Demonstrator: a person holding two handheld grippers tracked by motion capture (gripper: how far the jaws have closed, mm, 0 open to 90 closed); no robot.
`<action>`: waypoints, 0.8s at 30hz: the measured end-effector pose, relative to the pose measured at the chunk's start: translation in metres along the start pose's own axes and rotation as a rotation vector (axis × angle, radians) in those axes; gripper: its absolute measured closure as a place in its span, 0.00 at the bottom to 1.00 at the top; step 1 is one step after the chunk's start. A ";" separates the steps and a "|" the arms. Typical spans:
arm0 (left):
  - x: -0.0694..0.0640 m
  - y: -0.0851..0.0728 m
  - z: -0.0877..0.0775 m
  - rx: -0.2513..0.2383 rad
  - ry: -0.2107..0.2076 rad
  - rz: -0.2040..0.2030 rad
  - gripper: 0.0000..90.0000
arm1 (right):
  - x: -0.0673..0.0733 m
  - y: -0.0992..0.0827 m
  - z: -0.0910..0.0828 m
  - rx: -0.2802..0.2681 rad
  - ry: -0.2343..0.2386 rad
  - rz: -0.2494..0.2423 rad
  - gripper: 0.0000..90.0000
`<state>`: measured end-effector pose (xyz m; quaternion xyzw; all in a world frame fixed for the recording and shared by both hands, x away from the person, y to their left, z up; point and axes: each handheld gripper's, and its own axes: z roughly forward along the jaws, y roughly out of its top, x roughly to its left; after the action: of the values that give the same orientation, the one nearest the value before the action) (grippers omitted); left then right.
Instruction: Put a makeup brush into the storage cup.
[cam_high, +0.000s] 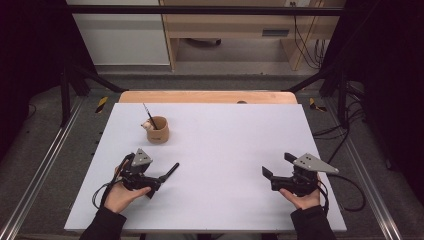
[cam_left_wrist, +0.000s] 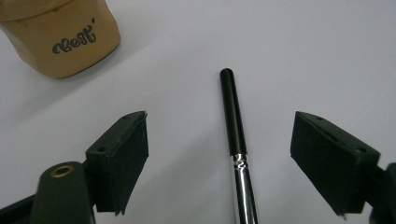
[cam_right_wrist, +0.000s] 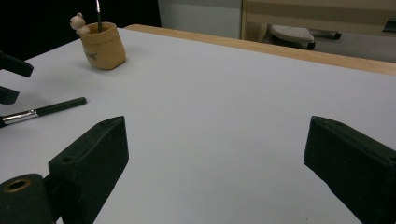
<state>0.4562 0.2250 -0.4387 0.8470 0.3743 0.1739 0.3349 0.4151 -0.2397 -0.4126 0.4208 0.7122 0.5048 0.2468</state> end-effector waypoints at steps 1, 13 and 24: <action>0.000 0.000 0.001 0.007 -0.004 0.002 0.22 | 0.000 0.000 0.000 0.001 0.000 -0.001 0.08; -0.004 -0.001 0.018 0.112 -0.023 0.023 0.32 | 0.001 -0.001 0.002 0.006 0.002 0.000 0.08; -0.008 0.008 0.027 0.192 -0.028 0.067 0.52 | 0.002 -0.001 0.003 0.009 0.002 -0.003 0.08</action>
<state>0.4699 0.2030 -0.4531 0.8896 0.3561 0.1365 0.2515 0.4159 -0.2371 -0.4148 0.4202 0.7155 0.5015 0.2447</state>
